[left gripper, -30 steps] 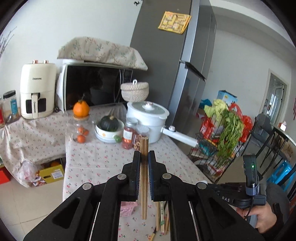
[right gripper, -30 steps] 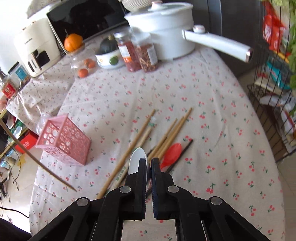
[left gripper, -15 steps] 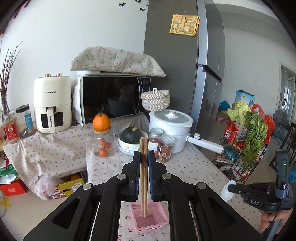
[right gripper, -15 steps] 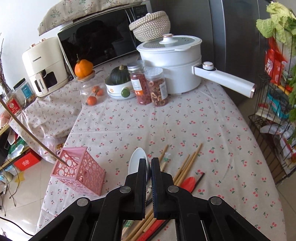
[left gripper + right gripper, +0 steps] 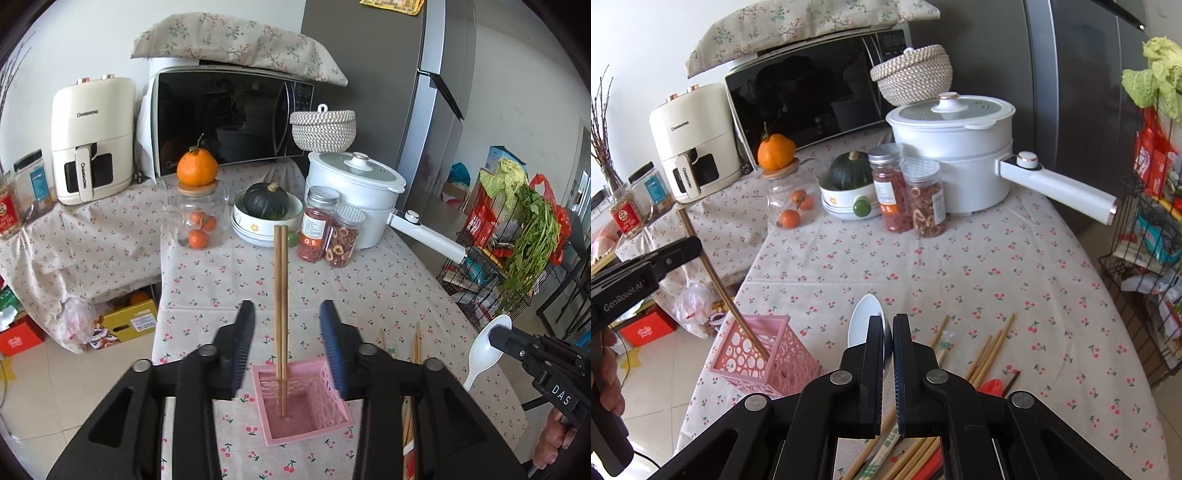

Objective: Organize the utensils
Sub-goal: 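Carry the white spoon into the pink basket and open the right tool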

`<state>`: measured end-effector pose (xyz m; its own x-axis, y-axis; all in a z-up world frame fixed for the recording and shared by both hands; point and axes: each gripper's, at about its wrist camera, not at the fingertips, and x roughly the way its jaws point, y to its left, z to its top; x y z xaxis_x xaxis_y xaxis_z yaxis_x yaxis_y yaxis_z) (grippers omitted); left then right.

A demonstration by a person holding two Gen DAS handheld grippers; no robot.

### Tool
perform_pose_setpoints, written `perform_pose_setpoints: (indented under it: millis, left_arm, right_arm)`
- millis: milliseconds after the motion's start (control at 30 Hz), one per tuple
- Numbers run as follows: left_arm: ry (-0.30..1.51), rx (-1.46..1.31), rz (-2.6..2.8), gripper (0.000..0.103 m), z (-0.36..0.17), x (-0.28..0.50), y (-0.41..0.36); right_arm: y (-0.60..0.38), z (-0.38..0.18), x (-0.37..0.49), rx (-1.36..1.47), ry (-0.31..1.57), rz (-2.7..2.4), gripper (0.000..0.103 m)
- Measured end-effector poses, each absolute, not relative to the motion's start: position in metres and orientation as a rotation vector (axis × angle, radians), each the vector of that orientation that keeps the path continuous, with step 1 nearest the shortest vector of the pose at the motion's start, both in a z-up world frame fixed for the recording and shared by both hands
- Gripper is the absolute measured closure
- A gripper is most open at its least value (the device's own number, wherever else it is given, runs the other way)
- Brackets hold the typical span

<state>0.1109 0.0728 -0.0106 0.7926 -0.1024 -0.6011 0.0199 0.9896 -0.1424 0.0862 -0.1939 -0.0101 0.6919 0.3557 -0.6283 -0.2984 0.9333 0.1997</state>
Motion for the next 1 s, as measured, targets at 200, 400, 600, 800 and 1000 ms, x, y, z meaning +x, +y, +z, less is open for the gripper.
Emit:
perform_pose_setpoints:
  millis: [200,400,600,800,1000]
  left_arm:
    - [0.691,-0.161,-0.040,0.023,-0.012,0.090,0.089]
    - [0.760,-0.182,-0.019,0.007,-0.028,0.067,0.109]
    - [0.812,-0.106,0.021,0.000,-0.048,0.055,0.111]
    - [0.848,-0.082,0.018,0.000,-0.059,0.051,0.108]
    - [0.863,-0.066,0.003,0.000,-0.060,0.049,0.103]
  right_arm:
    - [-0.181,0.003,0.083,0.096,0.647,0.385,0.098]
    - [-0.166,0.018,0.081,0.128,0.568,0.401,0.098]
    - [-0.145,0.029,0.083,0.132,0.483,0.397,0.098]
    - [-0.111,0.022,0.089,0.048,0.454,0.389,0.098]
    - [-0.085,-0.002,0.101,-0.047,0.532,0.374,0.098]
